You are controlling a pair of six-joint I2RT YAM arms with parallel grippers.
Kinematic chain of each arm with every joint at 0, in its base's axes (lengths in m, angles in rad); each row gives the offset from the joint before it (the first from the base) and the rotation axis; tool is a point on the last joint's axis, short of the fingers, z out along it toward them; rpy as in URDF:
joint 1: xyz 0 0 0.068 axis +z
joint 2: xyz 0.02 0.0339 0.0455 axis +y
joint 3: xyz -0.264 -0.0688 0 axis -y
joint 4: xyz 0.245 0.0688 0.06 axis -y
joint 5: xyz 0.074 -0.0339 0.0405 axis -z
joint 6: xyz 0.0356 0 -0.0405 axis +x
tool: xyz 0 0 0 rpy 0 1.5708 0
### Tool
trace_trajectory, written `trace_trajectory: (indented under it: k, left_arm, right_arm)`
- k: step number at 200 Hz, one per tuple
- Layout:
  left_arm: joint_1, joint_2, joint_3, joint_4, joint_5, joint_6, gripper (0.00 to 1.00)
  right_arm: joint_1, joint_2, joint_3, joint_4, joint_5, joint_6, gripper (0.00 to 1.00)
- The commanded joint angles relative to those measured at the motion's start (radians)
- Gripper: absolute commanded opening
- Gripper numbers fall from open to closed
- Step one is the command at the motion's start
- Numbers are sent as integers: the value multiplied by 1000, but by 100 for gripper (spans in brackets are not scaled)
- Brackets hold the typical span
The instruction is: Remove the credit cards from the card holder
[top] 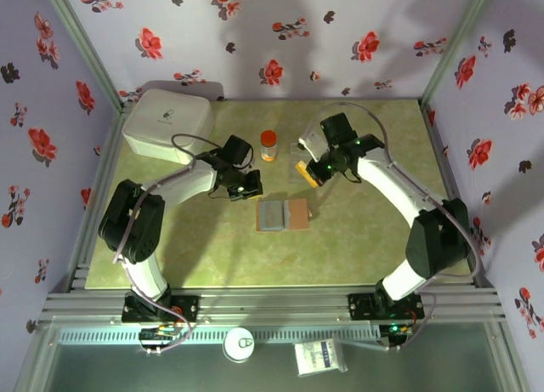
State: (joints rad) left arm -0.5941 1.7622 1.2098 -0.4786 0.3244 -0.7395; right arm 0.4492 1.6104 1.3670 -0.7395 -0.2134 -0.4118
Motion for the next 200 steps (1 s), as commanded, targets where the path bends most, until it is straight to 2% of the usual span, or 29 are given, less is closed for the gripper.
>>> trace_trajectory:
  k: [1,51,106,149,200]
  left_arm:
    - [17,-38,-29,7,-10,32,0]
    - [35,-62,-74,31,-14,24,0]
    - [48,-74,-72,24,-13,31,0]
    - [56,-77,-75,15,-12,37,0]
    - [65,-69,-73,17,-7,39,0]
  right_arm:
    - [-4,87,113,-141,54,-312,0]
    - [-6,336,429,-362,122,-510,0]
    - [-18,558,687,-482,109,-609,0]
    - [-23,654,773,-530,81,-641,0]
    - [-23,701,770,-573,35,-690,0]
